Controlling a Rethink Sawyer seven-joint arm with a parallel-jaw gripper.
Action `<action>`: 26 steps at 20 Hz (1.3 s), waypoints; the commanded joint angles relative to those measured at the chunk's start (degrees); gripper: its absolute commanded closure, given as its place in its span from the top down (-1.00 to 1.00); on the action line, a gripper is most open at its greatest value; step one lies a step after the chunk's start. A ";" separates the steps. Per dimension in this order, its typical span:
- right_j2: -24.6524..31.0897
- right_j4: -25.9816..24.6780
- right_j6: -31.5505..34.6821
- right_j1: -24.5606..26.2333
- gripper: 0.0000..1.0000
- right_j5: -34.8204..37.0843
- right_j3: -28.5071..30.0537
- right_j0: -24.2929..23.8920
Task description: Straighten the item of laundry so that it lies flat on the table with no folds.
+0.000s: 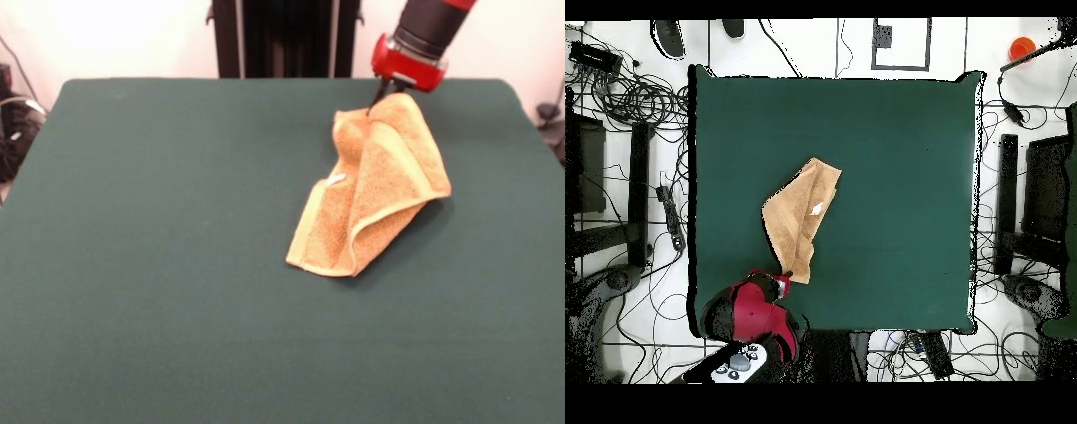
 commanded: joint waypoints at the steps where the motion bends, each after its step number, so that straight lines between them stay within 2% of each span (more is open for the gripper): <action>1: 6.76 4.16 16.01 0.97 -1.00 4.50 0.58 1.51; 26: 6.17 5.69 16.82 1.46 -1.00 5.15 0.57 2.88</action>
